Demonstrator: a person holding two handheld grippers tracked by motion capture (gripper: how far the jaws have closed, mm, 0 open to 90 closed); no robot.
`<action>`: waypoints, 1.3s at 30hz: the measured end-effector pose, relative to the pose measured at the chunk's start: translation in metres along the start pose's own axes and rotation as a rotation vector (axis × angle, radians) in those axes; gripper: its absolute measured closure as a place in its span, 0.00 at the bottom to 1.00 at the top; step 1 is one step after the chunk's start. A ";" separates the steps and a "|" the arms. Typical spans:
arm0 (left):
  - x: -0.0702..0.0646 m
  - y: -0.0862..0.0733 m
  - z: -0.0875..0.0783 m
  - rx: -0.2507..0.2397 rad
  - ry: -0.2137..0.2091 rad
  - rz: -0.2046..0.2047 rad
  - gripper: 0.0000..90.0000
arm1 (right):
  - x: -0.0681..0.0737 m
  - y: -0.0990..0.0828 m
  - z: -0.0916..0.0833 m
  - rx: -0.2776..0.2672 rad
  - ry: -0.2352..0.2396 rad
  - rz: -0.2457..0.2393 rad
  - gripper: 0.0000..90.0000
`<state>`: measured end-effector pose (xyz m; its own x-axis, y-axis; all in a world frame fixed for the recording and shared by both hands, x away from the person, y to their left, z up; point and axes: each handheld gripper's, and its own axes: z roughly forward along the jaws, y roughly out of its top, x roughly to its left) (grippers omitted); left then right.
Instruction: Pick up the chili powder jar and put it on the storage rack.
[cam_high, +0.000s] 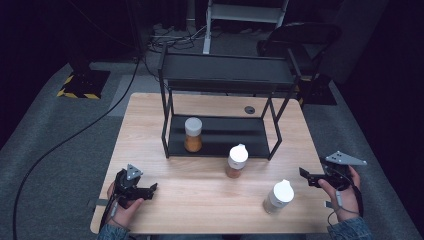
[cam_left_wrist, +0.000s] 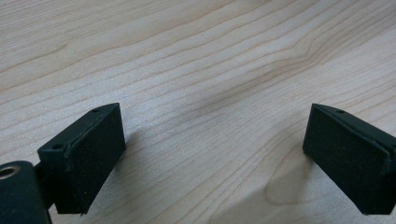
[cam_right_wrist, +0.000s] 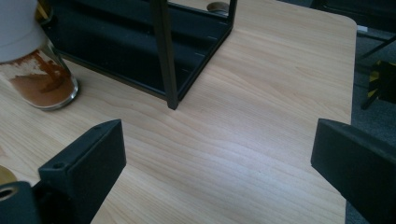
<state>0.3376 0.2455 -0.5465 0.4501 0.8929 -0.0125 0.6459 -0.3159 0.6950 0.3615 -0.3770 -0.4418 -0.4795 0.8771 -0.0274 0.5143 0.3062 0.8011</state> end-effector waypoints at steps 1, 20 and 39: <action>0.000 0.000 0.000 0.000 0.000 0.000 0.06 | 0.001 0.002 0.000 0.000 0.002 -0.002 0.04; 0.000 0.000 0.000 0.001 -0.001 0.001 0.05 | 0.034 0.038 0.002 -0.016 0.033 -0.051 0.04; -0.001 0.000 0.000 0.009 -0.008 0.007 0.03 | 0.073 0.073 0.010 -0.011 0.062 -0.089 0.04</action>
<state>0.3373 0.2449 -0.5466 0.4594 0.8881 -0.0139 0.6485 -0.3247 0.6885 0.3712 -0.2871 -0.3910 -0.5663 0.8219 -0.0614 0.4599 0.3769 0.8040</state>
